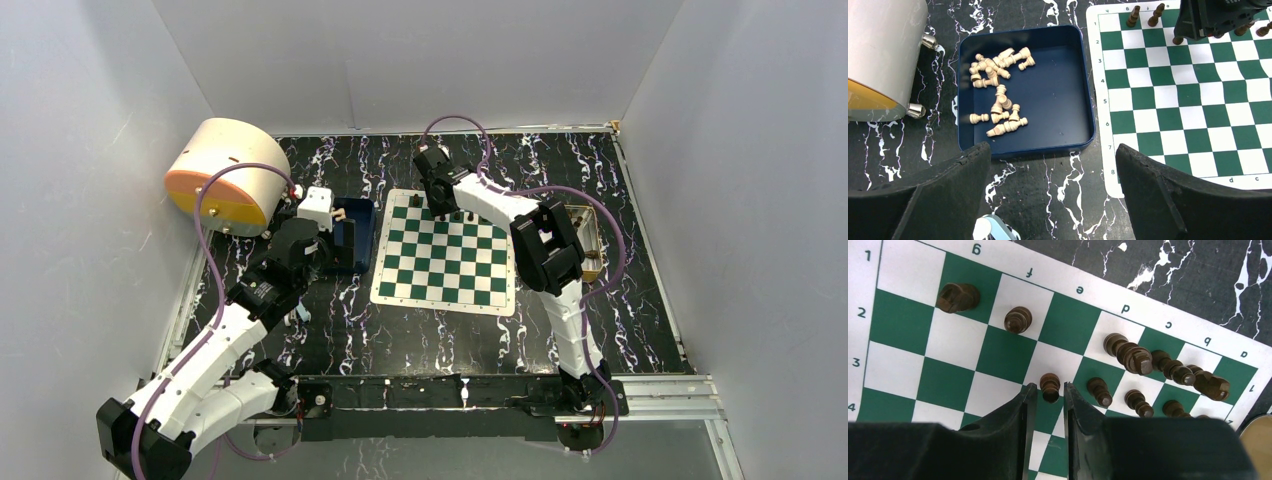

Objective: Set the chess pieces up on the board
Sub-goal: Place the chess piece on the chessboard.

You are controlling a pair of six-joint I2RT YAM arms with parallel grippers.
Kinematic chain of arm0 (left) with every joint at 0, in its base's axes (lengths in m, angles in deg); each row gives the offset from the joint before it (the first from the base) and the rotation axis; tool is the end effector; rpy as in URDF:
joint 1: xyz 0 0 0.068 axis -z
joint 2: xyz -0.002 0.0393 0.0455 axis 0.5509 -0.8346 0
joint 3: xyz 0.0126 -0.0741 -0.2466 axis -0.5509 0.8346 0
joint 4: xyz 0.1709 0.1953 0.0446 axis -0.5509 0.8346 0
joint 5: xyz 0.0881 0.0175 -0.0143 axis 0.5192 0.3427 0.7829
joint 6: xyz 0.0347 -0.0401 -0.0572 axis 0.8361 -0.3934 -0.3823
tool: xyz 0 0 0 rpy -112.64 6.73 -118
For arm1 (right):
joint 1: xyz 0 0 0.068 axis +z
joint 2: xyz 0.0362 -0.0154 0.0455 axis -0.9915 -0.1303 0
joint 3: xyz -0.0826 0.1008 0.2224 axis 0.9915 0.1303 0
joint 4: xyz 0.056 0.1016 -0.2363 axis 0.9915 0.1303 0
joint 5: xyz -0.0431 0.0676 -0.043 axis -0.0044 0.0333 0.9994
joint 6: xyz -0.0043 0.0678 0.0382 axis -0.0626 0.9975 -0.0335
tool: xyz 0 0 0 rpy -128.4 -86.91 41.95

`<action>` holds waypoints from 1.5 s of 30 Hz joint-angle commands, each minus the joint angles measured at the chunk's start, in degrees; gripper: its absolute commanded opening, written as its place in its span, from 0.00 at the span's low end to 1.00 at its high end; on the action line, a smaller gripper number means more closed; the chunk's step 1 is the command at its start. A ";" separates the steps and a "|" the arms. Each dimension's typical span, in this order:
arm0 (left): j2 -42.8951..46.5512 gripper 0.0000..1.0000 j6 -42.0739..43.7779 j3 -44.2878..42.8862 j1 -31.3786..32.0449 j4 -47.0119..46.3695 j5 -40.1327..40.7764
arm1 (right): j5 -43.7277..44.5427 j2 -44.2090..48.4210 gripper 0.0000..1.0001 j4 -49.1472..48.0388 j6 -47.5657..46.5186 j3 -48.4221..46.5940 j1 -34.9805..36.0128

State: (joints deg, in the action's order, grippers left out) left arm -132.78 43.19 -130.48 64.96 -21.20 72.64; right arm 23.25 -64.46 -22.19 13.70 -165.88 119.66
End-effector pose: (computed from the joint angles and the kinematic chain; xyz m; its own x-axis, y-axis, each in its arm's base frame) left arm 0.2168 -0.1055 0.2921 -0.3101 0.0480 -0.9495 0.1690 0.9856 -0.0054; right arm 0.4140 0.2860 0.1531 -0.7392 -0.2287 -0.6334 -0.2180 0.9712 -0.0963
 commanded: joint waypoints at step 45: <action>-3.98 0.97 1.15 1.26 0.11 -3.86 -1.54 | 3.67 32.89 0.39 -4.97 -5.27 26.45 -23.06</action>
State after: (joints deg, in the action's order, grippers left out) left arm -139.27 42.77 -130.15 64.96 -22.31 68.34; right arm 27.12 -35.90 -23.34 9.57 -143.23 99.77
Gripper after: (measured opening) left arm 0.976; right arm 0.385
